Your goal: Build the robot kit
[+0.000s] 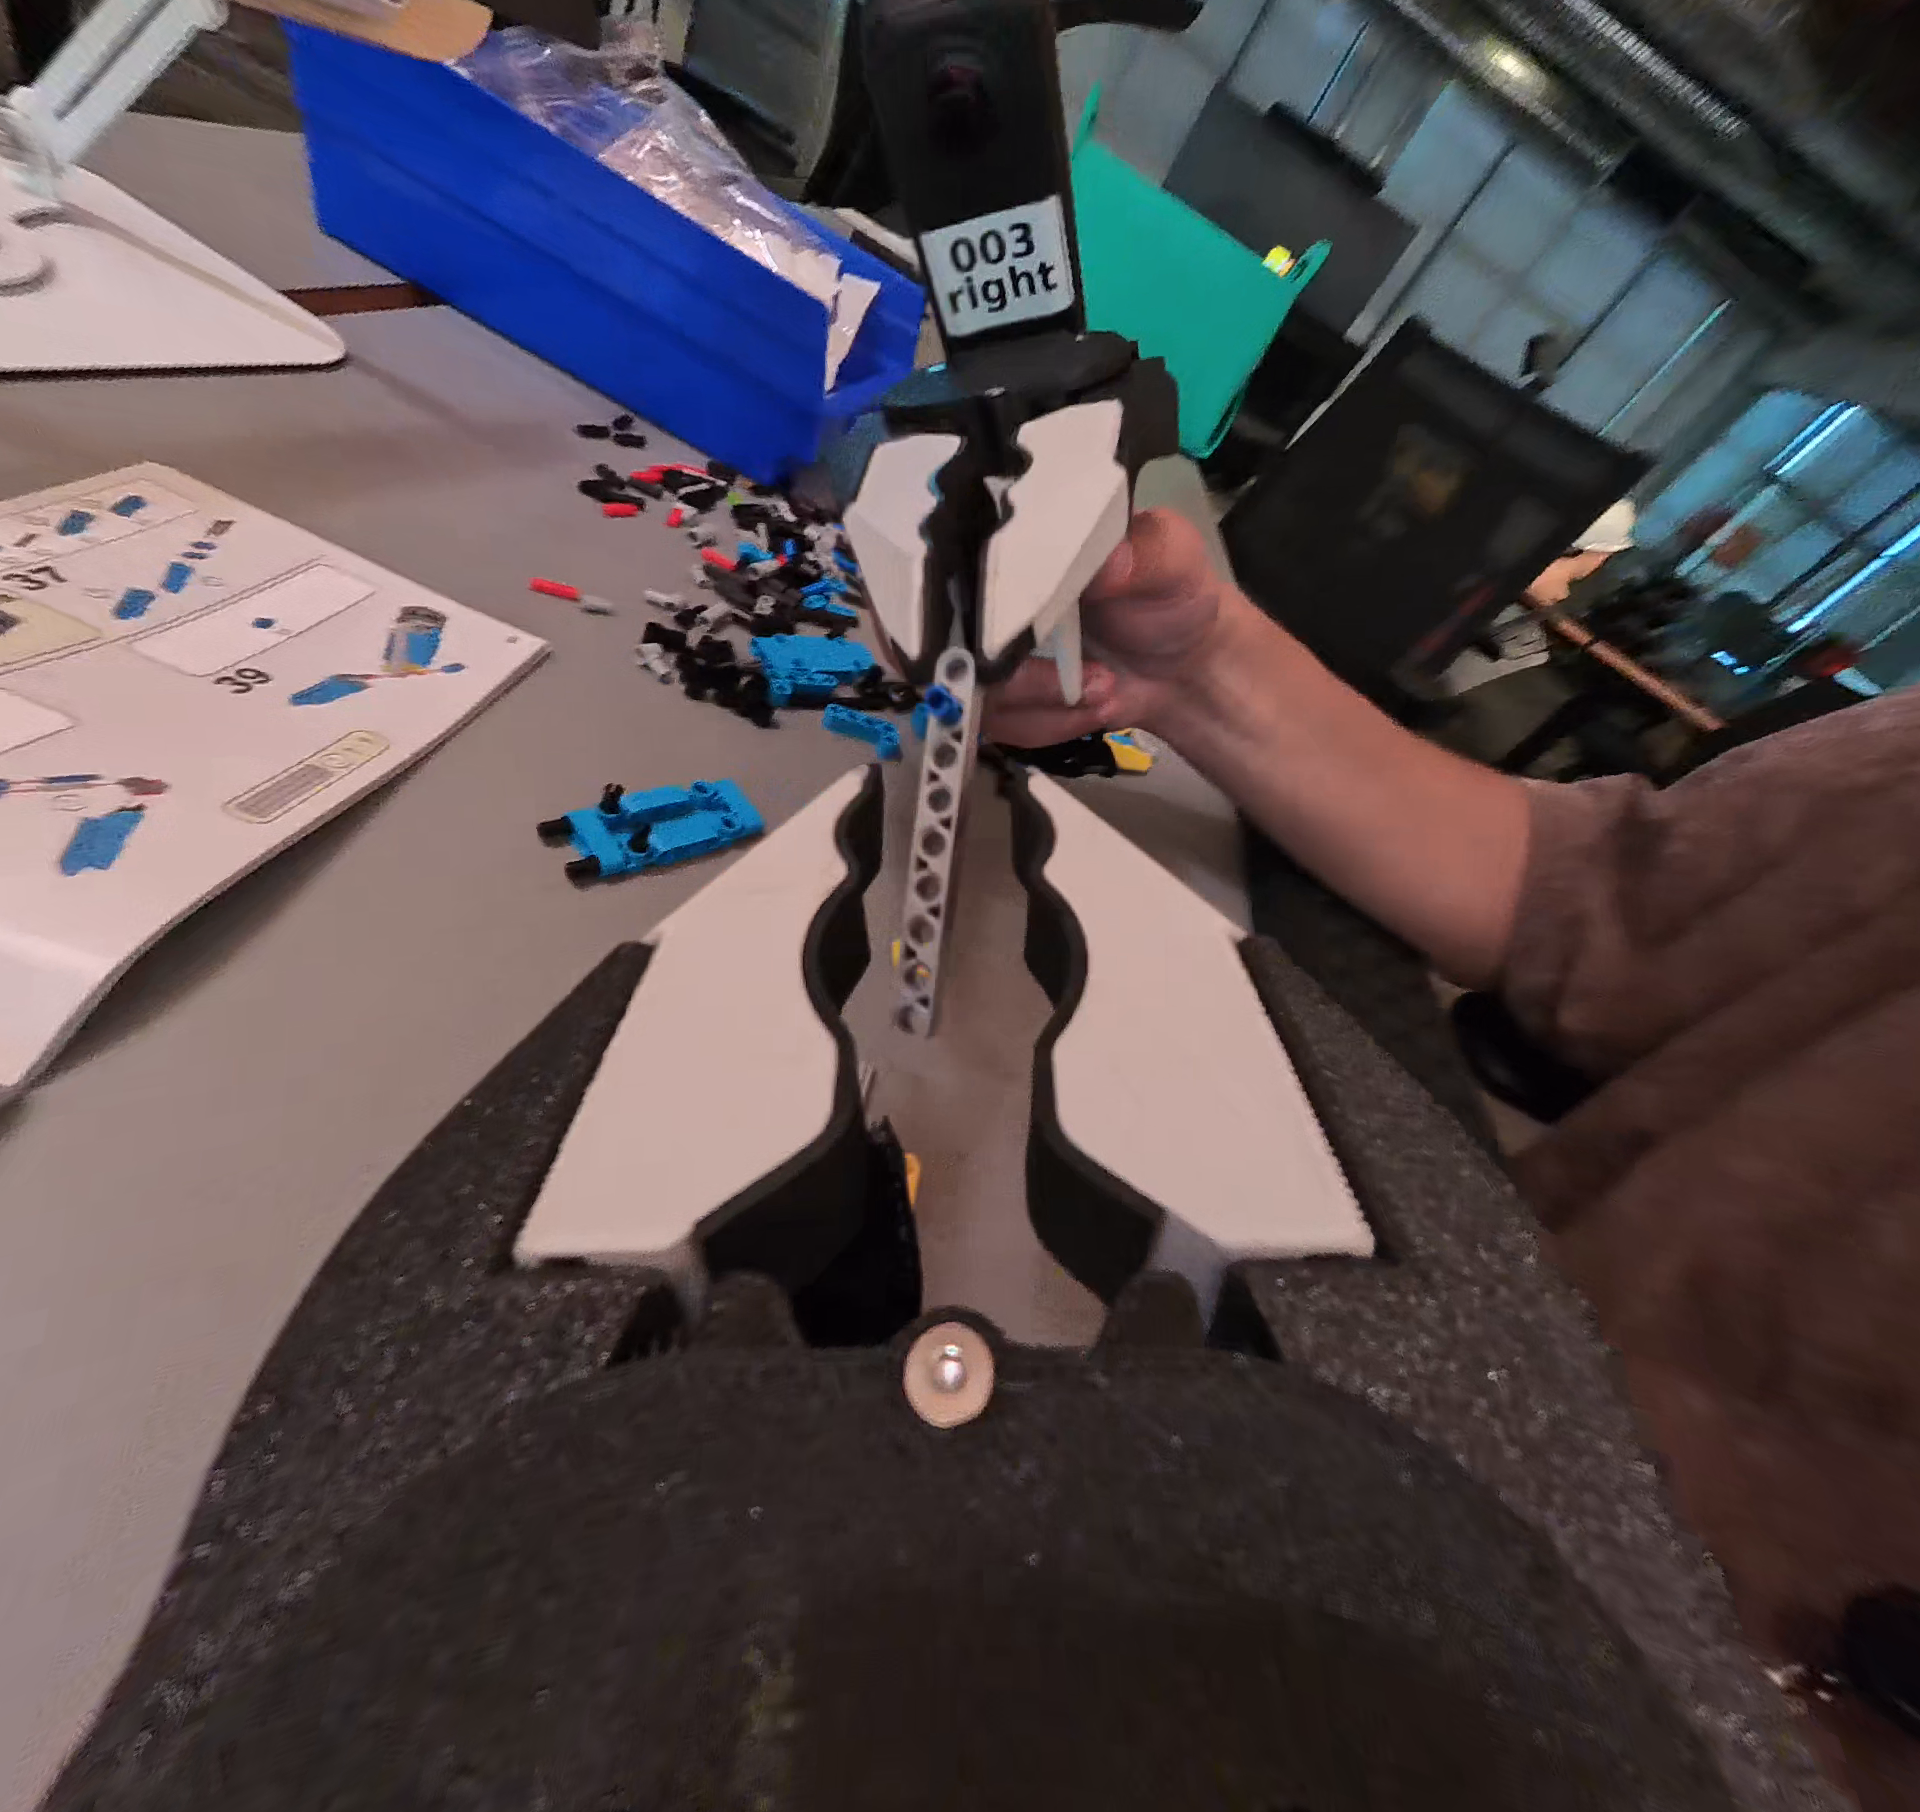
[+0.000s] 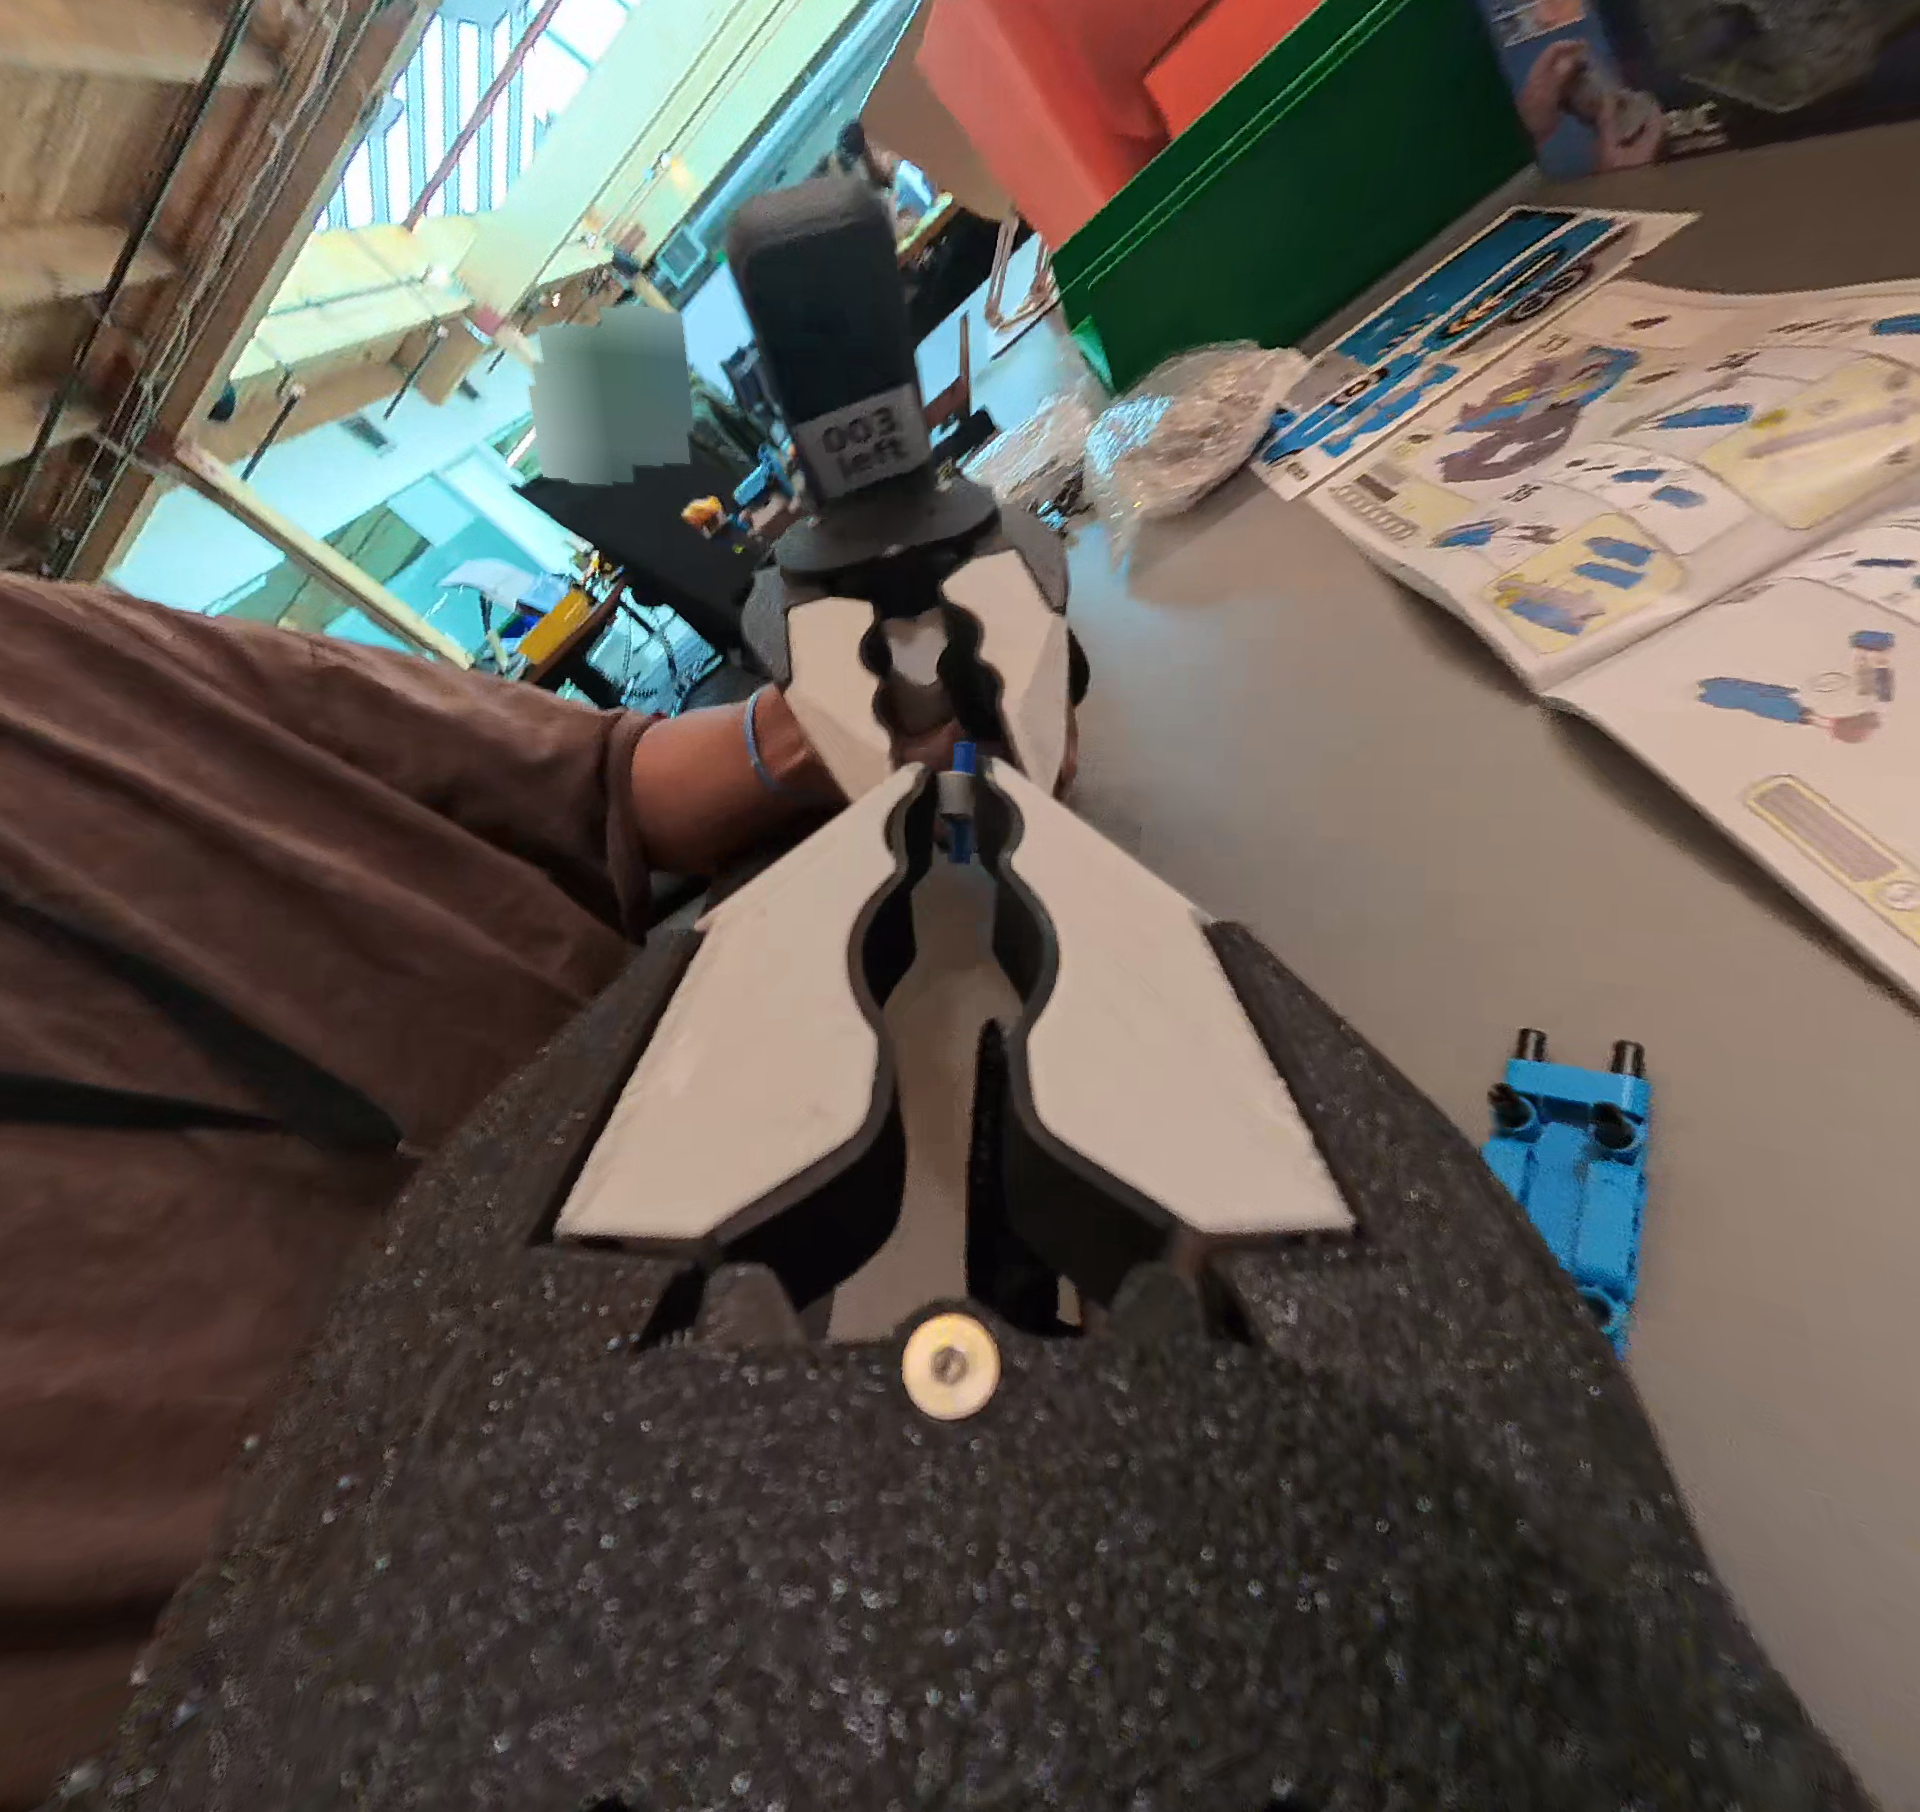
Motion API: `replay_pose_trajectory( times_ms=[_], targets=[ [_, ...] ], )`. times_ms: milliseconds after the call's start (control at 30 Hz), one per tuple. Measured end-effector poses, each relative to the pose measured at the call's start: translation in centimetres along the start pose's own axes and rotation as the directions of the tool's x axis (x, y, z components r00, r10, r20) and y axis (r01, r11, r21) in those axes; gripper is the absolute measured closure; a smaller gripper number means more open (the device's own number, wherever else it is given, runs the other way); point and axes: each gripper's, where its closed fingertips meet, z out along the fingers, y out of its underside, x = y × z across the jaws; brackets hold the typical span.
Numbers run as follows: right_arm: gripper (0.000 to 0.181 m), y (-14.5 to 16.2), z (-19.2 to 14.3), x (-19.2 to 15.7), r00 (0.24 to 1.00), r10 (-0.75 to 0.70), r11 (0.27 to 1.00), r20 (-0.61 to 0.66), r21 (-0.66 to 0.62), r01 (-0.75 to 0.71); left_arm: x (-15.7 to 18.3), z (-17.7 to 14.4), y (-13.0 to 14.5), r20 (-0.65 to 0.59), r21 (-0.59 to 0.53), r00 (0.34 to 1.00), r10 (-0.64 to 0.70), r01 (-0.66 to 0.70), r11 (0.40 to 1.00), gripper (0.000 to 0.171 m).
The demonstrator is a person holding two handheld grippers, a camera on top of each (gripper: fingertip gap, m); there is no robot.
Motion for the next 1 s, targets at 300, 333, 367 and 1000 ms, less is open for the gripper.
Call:
replay_pose_trajectory(
  times_ms=[300, 333, 367, 1000],
  targets=[
    [0.174, 0.7, 0.3, 0.0, 0.998, -0.064, 0.997, -0.019, -0.044, 0.063, 0.0, 0.0, 0.5, 0.005, -0.039, 0.999, 0.033, -0.033, 0.999, 0.165],
    [0.172, 0.8, 0.1, 1.0, 0.992, -0.09, 0.995, -0.085, -0.056, 0.085, -1.0, -0.3, 0.6, 0.056, -0.05, 0.998, 0.032, -0.03, 0.998, 0.165],
    [0.163, 1.3, -0.3, 2.5, 0.976, -0.124, 0.989, -0.181, -0.102, 0.107, -2.3, -0.8, 0.7, 0.121, -0.061, 0.992, 0.039, -0.032, 0.998, 0.165],
    [0.164, 9.4, -1.5, 8.0, 0.792, -0.496, 0.731, -0.356, -0.664, 0.159, -8.1, -2.6, 2.7, 0.403, -0.169, 0.914, 0.037, 0.035, 0.985, 0.165]
  ],
)
